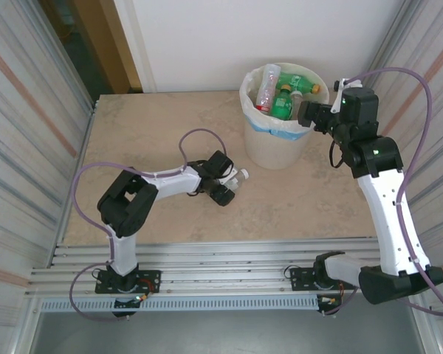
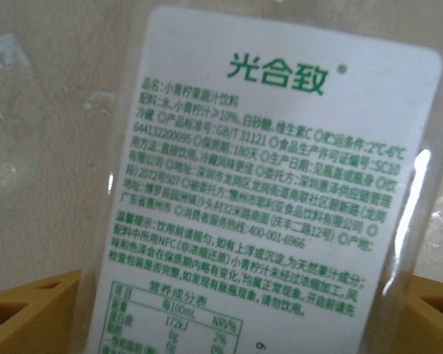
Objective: Put the plastic bottles in the bin
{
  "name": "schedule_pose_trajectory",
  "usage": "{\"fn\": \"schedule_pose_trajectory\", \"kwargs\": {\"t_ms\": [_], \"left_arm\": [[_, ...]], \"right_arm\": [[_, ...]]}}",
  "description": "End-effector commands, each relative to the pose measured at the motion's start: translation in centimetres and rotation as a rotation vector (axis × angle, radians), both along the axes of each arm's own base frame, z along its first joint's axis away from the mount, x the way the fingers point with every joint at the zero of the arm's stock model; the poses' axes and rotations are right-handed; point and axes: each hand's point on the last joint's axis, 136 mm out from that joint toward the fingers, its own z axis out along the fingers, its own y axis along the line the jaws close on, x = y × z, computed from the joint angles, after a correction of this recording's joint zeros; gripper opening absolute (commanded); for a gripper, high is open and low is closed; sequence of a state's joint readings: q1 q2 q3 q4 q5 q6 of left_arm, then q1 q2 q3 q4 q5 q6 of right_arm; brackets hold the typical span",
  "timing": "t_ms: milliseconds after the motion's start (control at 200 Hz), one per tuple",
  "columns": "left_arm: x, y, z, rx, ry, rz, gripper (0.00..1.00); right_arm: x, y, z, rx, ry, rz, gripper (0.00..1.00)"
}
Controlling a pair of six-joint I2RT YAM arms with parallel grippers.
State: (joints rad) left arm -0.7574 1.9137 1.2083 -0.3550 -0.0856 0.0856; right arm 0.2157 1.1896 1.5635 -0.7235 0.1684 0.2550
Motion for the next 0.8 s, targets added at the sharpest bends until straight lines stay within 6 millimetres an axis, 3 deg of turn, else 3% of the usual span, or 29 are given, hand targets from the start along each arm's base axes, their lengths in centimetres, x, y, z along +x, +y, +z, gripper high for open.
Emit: {"fn": "schedule_pose_trajectory", "kwargs": {"t_ms": [0, 286, 446, 671, 796], "left_arm": [[0.7, 0.7, -0.3, 0.065, -0.026, 0.012, 0.83], [0.5, 1.2, -0.5, 0.086, -0.034, 0.022, 0.68], [0.0, 1.2, -0.1, 0.069, -0.037, 0.027, 0.49], [-0.9, 1.4, 2.2, -0.009, -0.064, 0.047, 0.34], [-1.6, 2.1, 4.2, -0.067, -0.098, 0.075, 0.32]], "right_arm": [[-0.3, 0.1, 0.4, 0.016, -0.027, -0.014, 0.98], [-0.5, 0.4, 0.1, 0.026, -0.026, -0.006, 0.98], [-0.7, 0.5, 0.0, 0.032, -0.027, -0.004, 0.98], [-1.3, 1.0, -0.1, 0.058, -0.026, 0.023, 0.98], [-1.8, 2.0, -0.5, 0.087, -0.016, 0.061, 0.98]]}}
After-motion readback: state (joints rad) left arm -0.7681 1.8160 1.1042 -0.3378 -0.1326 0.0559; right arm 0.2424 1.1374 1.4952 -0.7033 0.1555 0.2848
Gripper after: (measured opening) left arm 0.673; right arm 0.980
